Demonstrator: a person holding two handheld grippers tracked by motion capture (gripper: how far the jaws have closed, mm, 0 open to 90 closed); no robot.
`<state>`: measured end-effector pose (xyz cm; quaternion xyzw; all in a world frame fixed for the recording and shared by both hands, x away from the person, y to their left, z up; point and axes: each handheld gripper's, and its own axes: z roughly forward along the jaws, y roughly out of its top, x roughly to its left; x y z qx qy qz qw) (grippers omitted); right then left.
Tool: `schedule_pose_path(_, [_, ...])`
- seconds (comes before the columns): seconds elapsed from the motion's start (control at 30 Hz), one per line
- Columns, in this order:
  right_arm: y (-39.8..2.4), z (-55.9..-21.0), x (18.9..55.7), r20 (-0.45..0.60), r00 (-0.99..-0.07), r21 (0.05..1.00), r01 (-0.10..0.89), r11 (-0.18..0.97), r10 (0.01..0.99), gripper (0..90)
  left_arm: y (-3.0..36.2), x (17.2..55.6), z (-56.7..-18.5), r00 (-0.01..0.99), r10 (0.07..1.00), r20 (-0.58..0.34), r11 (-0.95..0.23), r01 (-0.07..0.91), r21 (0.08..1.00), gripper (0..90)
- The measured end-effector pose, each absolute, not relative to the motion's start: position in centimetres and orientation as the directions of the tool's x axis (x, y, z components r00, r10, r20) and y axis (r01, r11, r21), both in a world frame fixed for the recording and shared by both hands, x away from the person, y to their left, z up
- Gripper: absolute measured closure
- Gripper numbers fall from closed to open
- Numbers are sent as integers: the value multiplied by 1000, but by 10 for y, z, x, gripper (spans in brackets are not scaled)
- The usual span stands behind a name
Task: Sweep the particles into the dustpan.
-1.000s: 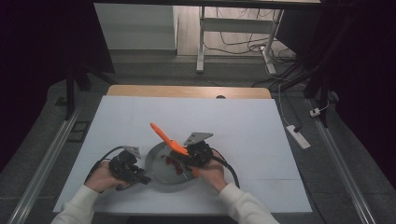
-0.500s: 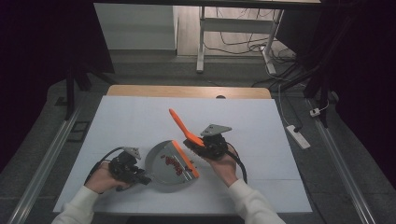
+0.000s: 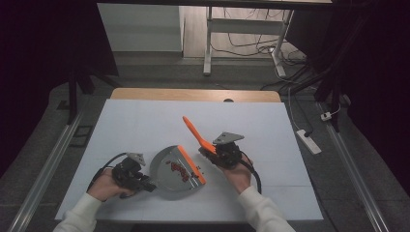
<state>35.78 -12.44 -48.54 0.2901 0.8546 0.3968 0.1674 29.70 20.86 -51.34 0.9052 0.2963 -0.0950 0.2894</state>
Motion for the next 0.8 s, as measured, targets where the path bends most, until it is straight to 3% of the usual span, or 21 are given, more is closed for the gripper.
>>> schedule_pose_path(0.8, [-108,-504,332,-81,-792,741,359,568,606,698,207,294,-514,799,487,-354,-655,602,457,617])
